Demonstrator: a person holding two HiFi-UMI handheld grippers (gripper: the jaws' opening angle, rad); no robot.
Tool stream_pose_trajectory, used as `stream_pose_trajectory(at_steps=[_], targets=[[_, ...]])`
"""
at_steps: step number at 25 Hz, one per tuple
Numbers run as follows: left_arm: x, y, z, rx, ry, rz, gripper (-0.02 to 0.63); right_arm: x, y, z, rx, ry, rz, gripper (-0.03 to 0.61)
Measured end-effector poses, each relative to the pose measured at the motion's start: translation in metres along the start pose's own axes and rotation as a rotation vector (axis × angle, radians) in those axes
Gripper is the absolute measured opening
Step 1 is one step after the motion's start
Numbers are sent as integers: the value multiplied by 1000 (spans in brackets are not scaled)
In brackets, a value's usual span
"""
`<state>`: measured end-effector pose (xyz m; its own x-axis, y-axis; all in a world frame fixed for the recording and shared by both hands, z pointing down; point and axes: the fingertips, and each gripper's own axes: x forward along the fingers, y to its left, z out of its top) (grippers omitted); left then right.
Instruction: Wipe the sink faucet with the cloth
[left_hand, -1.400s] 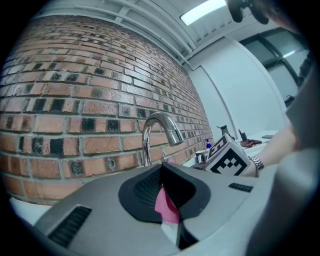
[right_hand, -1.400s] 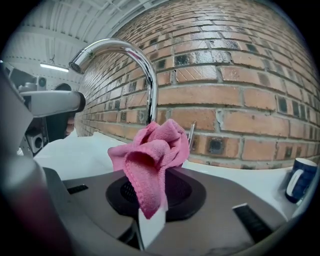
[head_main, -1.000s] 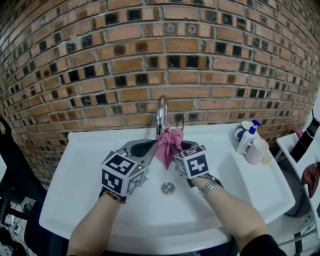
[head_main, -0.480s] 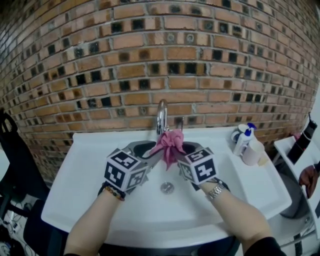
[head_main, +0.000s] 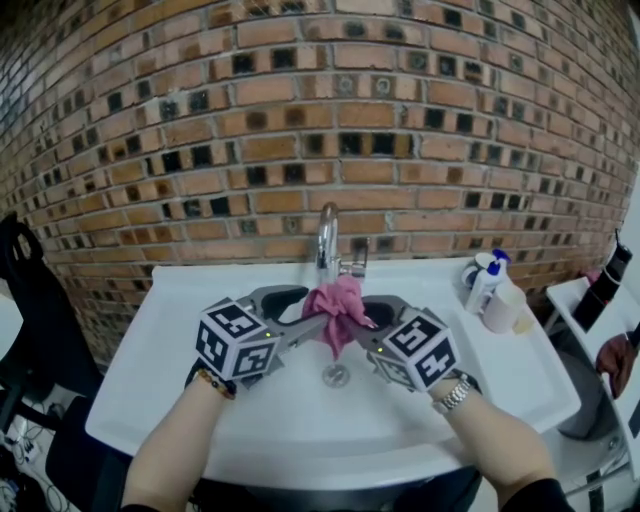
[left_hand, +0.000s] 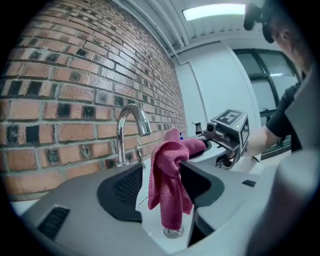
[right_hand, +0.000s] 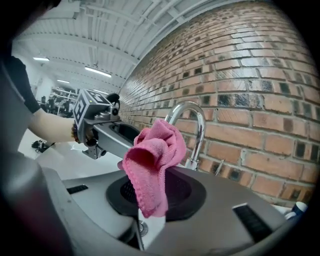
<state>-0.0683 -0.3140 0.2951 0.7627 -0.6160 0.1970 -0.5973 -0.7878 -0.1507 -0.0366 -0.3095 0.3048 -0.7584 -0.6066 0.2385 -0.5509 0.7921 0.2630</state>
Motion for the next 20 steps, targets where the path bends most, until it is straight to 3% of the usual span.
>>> stream_pose_trajectory(at_steps=[5, 10, 16, 20], targets=[[-6, -26, -1, -9, -9, -139, 244, -8, 19, 8, -88, -37, 79, 66], [-17, -44, 2, 2, -33, -215, 209, -14, 37, 16, -187, -66, 124, 66], [-30, -49, 7, 54, -40, -206, 104, -17, 45, 21, -263, -84, 127, 69], [-37, -46, 16, 110, -49, -128, 76, -17, 44, 30, -254, -115, 85, 83]])
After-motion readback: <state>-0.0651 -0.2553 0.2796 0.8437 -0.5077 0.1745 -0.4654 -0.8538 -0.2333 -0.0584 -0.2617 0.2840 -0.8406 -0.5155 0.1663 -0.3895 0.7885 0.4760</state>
